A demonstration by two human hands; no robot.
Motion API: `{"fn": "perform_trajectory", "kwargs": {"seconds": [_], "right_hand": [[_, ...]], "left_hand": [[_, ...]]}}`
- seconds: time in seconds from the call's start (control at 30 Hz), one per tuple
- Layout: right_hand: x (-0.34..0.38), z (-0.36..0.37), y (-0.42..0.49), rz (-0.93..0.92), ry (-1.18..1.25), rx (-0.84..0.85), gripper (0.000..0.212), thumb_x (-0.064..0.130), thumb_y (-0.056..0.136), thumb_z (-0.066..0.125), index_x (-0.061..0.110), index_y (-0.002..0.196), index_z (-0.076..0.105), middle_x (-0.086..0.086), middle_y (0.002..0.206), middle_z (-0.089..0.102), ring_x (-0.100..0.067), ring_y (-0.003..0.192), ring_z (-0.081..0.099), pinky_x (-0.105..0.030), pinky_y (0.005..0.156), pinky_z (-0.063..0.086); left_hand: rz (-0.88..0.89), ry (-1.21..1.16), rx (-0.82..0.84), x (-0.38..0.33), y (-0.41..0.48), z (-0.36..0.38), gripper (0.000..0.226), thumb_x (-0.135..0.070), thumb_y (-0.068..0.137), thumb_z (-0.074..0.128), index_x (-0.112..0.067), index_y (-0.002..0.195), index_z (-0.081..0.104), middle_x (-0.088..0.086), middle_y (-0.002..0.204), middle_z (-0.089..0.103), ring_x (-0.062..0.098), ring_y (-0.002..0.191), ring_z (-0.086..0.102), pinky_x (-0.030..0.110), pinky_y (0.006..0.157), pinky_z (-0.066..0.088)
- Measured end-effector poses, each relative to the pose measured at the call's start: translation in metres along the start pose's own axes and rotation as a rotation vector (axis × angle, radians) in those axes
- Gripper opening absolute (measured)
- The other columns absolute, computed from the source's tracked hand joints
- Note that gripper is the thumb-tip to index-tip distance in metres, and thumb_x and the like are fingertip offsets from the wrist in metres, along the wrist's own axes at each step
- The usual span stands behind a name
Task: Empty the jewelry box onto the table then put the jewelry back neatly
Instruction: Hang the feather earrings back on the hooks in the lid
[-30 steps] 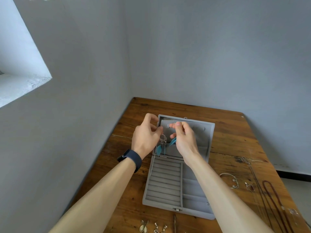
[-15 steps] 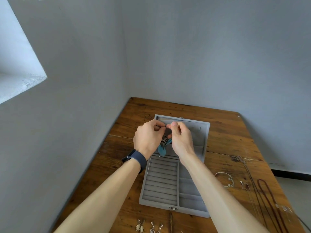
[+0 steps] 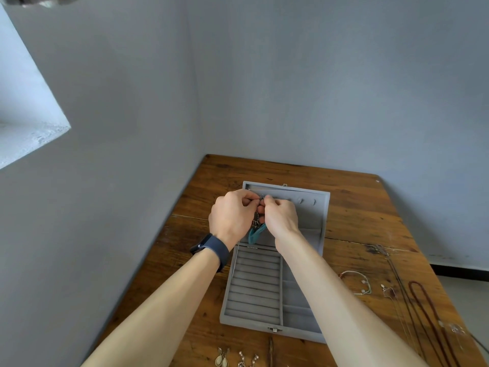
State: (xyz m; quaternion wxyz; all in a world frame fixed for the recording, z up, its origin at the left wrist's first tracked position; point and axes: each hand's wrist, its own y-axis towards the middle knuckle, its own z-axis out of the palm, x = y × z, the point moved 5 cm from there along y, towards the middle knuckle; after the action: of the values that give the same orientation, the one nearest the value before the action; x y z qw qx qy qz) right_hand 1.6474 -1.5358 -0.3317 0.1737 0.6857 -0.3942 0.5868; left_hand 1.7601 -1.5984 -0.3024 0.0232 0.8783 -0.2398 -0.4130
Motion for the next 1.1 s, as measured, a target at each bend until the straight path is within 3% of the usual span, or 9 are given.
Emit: {"fn": "perform_trajectory", "kwargs": {"seconds": [0.13, 0.23, 0.33, 0.43, 0.57, 0.77, 0.9, 1.0, 1.1], "right_hand": [[0.002, 0.001, 0.001, 0.039, -0.084, -0.031, 0.035, 0.038, 0.104, 0.044, 0.013, 0.104, 0.069, -0.006, 0.098, 0.071, -0.020, 0.085, 0.067, -0.036, 0.080, 0.056], [0.003, 0.001, 0.004, 0.048, -0.080, -0.017, 0.034, 0.036, 0.103, 0.045, 0.012, 0.098, 0.070, -0.005, 0.093, 0.073, -0.021, 0.083, 0.068, -0.038, 0.082, 0.057], [0.004, 0.000, 0.006, 0.094, -0.027, 0.032, 0.032, 0.030, 0.101, 0.048, 0.017, 0.079, 0.067, 0.001, 0.077, 0.069, -0.015, 0.066, 0.062, -0.031, 0.064, 0.051], [0.005, 0.002, 0.004, 0.126, 0.013, 0.069, 0.030, 0.027, 0.100, 0.050, 0.018, 0.075, 0.064, 0.003, 0.067, 0.063, -0.012, 0.059, 0.056, -0.025, 0.052, 0.039], [0.002, 0.002, 0.006, 0.139, -0.006, 0.036, 0.028, 0.030, 0.101, 0.049, 0.014, 0.086, 0.067, 0.000, 0.076, 0.065, -0.014, 0.065, 0.059, -0.026, 0.054, 0.041], [-0.009, 0.003, 0.010, 0.233, 0.048, 0.046, 0.027, 0.027, 0.100, 0.053, 0.014, 0.080, 0.066, -0.001, 0.070, 0.063, -0.013, 0.061, 0.058, -0.024, 0.053, 0.043], [-0.009, 0.007, 0.010, 0.150, 0.016, 0.064, 0.025, 0.028, 0.100, 0.051, 0.014, 0.090, 0.069, 0.003, 0.072, 0.065, -0.011, 0.060, 0.057, -0.024, 0.053, 0.041], [-0.015, 0.006, 0.006, 0.047, -0.034, 0.080, 0.030, 0.037, 0.103, 0.048, 0.017, 0.098, 0.071, 0.005, 0.079, 0.068, -0.011, 0.065, 0.060, -0.027, 0.063, 0.047], [-0.019, -0.002, 0.004, -0.026, -0.106, 0.088, 0.041, 0.054, 0.101, 0.042, 0.019, 0.109, 0.063, 0.006, 0.085, 0.070, -0.010, 0.068, 0.064, -0.026, 0.065, 0.048]], "left_hand": [[-0.001, -0.013, 0.015, 0.001, 0.001, 0.000, 0.017, -0.033, 0.096, 0.060, -0.030, 0.105, 0.074, -0.012, 0.095, 0.072, 0.009, 0.087, 0.067, 0.035, 0.074, 0.061], [0.002, -0.039, 0.040, 0.003, 0.003, 0.001, 0.016, -0.032, 0.096, 0.061, -0.030, 0.104, 0.074, -0.011, 0.095, 0.072, 0.009, 0.087, 0.067, 0.036, 0.075, 0.061], [0.000, -0.072, 0.071, 0.004, 0.006, 0.001, 0.015, -0.030, 0.095, 0.063, -0.029, 0.104, 0.075, -0.010, 0.093, 0.072, 0.010, 0.085, 0.068, 0.038, 0.073, 0.062], [-0.001, -0.084, 0.077, 0.006, 0.005, -0.003, 0.014, -0.030, 0.095, 0.063, -0.029, 0.104, 0.075, -0.010, 0.094, 0.072, 0.011, 0.085, 0.069, 0.038, 0.072, 0.062], [0.013, -0.081, 0.086, 0.005, 0.003, 0.001, 0.015, -0.029, 0.097, 0.062, -0.029, 0.105, 0.073, -0.009, 0.096, 0.072, 0.010, 0.088, 0.067, 0.037, 0.073, 0.062], [0.011, -0.074, 0.119, 0.011, 0.002, 0.001, 0.011, -0.030, 0.096, 0.062, -0.033, 0.105, 0.068, -0.009, 0.097, 0.069, 0.012, 0.085, 0.068, 0.039, 0.074, 0.062], [-0.065, -0.137, 0.113, 0.025, 0.006, -0.010, 0.031, -0.034, 0.093, 0.067, -0.033, 0.121, 0.051, -0.008, 0.092, 0.070, 0.011, 0.070, 0.071, 0.039, 0.072, 0.062], [-0.191, -0.265, 0.209, 0.035, 0.006, -0.007, 0.048, -0.030, 0.091, 0.071, -0.025, 0.132, 0.045, -0.004, 0.087, 0.075, 0.010, 0.064, 0.072, 0.031, 0.073, 0.059], [-0.265, -0.413, 0.293, 0.038, 0.000, -0.002, 0.038, -0.030, 0.092, 0.071, -0.020, 0.124, 0.054, -0.006, 0.084, 0.077, 0.014, 0.067, 0.074, 0.020, 0.061, 0.053]]}}
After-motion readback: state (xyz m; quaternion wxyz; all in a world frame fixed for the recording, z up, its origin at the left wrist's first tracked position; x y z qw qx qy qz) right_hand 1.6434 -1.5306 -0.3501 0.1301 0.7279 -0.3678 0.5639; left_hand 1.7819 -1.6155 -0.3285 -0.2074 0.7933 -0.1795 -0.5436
